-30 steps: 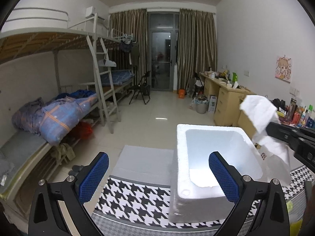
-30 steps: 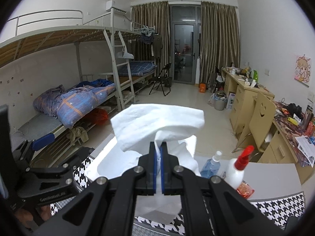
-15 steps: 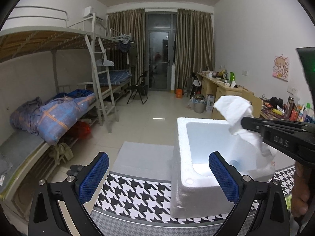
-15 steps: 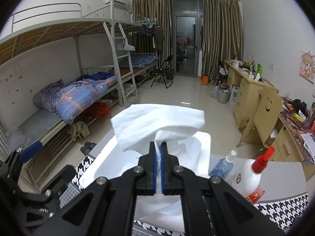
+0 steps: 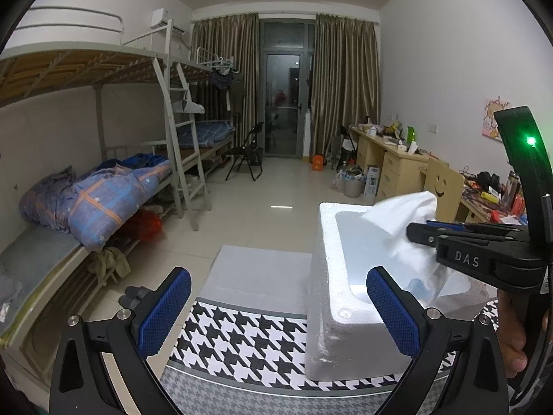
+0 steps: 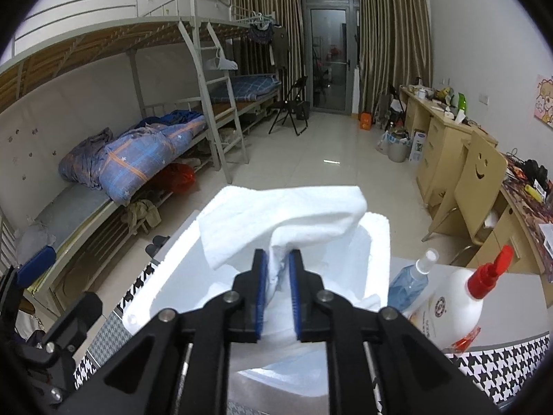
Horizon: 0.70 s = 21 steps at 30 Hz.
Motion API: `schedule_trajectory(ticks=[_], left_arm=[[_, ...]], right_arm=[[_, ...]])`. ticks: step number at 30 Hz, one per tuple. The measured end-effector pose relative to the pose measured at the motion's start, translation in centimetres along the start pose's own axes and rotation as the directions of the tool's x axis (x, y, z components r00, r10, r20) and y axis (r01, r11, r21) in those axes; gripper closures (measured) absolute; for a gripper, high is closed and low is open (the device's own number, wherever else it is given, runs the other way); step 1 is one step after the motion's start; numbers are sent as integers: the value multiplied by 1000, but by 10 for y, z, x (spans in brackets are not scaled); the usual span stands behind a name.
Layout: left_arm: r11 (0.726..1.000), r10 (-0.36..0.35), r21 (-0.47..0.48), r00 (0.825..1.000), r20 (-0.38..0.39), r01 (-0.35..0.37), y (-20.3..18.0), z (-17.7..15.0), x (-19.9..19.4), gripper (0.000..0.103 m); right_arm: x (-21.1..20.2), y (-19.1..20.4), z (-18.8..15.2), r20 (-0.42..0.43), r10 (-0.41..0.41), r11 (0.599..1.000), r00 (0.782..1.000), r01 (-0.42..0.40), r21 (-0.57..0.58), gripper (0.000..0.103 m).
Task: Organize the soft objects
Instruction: 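Lower the white tissue into the foam box and open the right gripper, then move both grippers away from the box toward the yellow net and grey sock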
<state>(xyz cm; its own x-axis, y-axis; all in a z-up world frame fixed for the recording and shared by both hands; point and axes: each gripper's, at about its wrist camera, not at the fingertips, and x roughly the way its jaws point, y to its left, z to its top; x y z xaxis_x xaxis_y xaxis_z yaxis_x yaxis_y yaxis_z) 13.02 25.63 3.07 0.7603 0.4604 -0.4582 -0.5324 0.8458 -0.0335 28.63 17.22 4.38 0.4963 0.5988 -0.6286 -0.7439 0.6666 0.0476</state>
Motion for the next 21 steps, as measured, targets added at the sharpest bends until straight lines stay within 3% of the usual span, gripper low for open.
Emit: schedule_trajectory(ticks=[3,4,17,21], left_arm=[[1000,0,-1,1000,0,0,0,0,0,1],[1000,0,0,1000,0,0,0,0,0,1],[1000,-7,2,1000,12,7,-4,1,-7,1],[1000,-15,15,1000,26,15,-13,3,-16,1]], right_arm=[[0,-1,-1,-16,17,1000,1000,-17,5,46],[-1,0,-1,-16,17,1000,1000,-17,5,42],[-30,-4,-4,40,-3,1000,999,3,0,38],[-44,-7,-5,66,-14,1000,998,13,10,29]])
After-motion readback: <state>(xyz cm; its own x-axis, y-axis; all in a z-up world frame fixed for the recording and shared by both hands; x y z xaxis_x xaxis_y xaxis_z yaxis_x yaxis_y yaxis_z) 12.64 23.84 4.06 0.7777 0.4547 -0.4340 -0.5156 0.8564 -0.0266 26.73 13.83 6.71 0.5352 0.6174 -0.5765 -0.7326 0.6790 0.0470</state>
